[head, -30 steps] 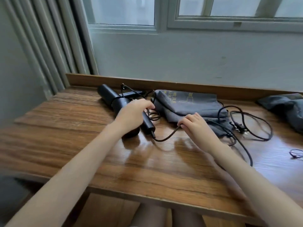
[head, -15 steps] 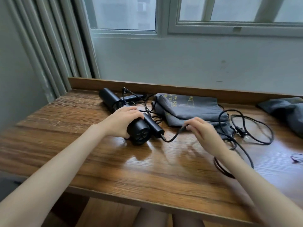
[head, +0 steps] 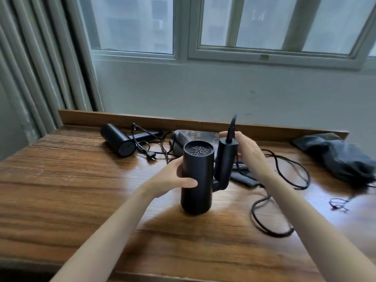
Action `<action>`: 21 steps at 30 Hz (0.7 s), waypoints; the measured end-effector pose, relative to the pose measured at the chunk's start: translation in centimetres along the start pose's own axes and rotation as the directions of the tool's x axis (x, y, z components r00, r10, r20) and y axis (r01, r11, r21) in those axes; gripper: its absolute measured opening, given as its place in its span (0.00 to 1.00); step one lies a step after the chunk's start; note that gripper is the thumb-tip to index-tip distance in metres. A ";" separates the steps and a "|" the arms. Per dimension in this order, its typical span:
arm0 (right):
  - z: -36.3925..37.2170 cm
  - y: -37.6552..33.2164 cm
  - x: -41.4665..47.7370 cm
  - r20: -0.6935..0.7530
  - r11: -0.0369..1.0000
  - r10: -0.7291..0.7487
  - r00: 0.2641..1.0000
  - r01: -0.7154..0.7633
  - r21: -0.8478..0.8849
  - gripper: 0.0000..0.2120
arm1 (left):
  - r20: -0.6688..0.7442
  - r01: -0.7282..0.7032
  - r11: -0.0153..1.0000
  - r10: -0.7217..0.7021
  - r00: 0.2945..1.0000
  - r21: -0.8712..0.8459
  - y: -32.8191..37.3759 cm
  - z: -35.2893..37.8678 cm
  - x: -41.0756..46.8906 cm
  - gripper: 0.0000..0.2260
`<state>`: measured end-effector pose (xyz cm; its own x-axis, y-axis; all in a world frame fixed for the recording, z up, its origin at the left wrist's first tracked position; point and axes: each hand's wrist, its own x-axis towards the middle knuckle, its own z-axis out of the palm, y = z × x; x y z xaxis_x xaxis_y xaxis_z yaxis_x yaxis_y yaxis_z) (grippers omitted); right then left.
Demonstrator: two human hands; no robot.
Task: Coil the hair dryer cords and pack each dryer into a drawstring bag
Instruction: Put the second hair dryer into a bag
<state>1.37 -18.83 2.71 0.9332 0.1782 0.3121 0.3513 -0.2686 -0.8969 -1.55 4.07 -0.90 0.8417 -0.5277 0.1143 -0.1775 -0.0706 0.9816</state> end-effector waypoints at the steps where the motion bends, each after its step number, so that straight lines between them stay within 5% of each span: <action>1: 0.0 0.4 -0.2 0.056 0.994 0.067 0.996 -0.072 0.081 0.21 | -0.014 -0.006 0.999 0.006 1.000 -0.031 -0.5 0.1 0.2 0.30; 3: 0.1 1.1 -0.7 0.131 0.982 0.096 0.987 -0.115 0.149 0.19 | -0.037 -0.018 0.997 0.015 0.999 -0.081 -1.4 0.2 0.5 0.34; 5: 0.1 1.6 -1.4 0.154 0.998 -0.013 0.988 0.003 0.067 0.18 | -0.060 -0.020 0.992 0.013 0.998 -0.122 -2.2 0.2 0.7 0.37; 9: 0.8 1.6 -1.8 0.055 0.992 -0.032 0.998 0.025 0.121 0.23 | -0.144 -0.054 0.986 0.031 0.989 -0.160 -3.2 0.6 0.8 0.29; 16: 0.8 1.9 -1.6 -0.016 0.994 -0.007 1.000 0.009 0.107 0.14 | -0.301 -0.058 0.994 0.084 0.950 0.094 -3.7 3.0 0.6 0.39; 21: -1.7 0.9 -1.0 -0.089 0.987 0.012 0.996 0.002 0.162 0.15 | -0.266 -0.064 0.974 0.004 0.964 -0.215 -3.0 2.5 -0.3 0.36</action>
<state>0.84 -20.82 2.15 0.9405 0.0898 0.3276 0.3364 -0.1113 -0.9351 -2.56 2.32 -4.28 0.9461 -0.2842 0.1550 -0.1168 0.1469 0.9822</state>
